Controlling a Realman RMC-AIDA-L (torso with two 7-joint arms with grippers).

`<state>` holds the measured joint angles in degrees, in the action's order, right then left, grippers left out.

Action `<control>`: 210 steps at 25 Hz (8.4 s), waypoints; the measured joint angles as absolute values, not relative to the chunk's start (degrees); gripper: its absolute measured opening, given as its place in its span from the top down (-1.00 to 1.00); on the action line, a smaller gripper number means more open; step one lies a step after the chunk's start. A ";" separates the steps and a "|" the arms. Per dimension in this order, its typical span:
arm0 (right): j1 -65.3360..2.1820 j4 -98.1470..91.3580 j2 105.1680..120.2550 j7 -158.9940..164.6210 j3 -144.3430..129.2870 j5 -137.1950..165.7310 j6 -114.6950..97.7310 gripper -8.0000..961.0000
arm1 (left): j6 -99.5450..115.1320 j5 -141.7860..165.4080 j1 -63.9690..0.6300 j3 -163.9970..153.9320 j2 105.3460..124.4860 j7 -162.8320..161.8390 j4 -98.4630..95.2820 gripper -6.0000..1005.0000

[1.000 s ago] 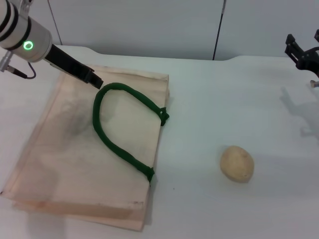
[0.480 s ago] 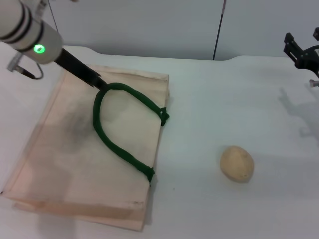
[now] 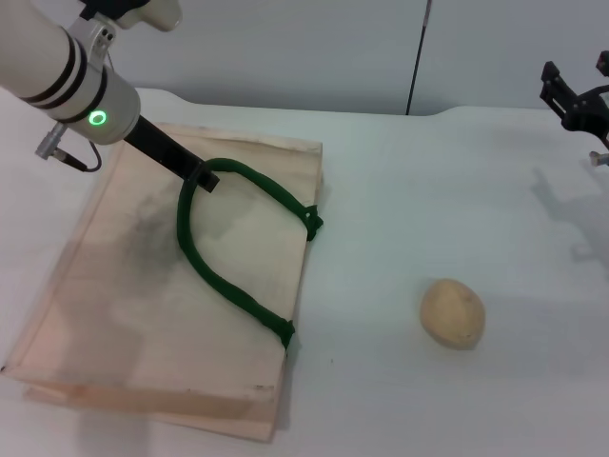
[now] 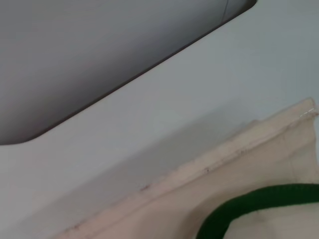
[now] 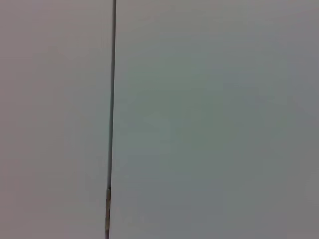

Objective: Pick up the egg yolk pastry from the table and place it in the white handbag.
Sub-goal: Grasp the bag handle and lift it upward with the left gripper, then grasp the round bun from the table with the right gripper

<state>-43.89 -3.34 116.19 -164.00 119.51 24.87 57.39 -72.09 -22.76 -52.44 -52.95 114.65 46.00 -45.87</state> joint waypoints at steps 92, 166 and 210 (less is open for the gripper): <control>-34.39 -3.99 104.72 -136.31 91.87 34.54 76.70 -0.59 | -88.41 -32.05 -40.35 -52.58 115.91 45.17 -88.92 0.76; -55.27 -34.48 116.28 -127.37 64.03 29.22 83.30 -0.62 | -90.56 -32.74 -41.84 -52.20 115.67 44.16 -93.92 0.76; -53.90 -24.76 116.18 -118.38 53.95 29.84 80.62 -0.49 | -90.61 -32.46 -41.83 -52.21 115.66 44.11 -95.10 0.76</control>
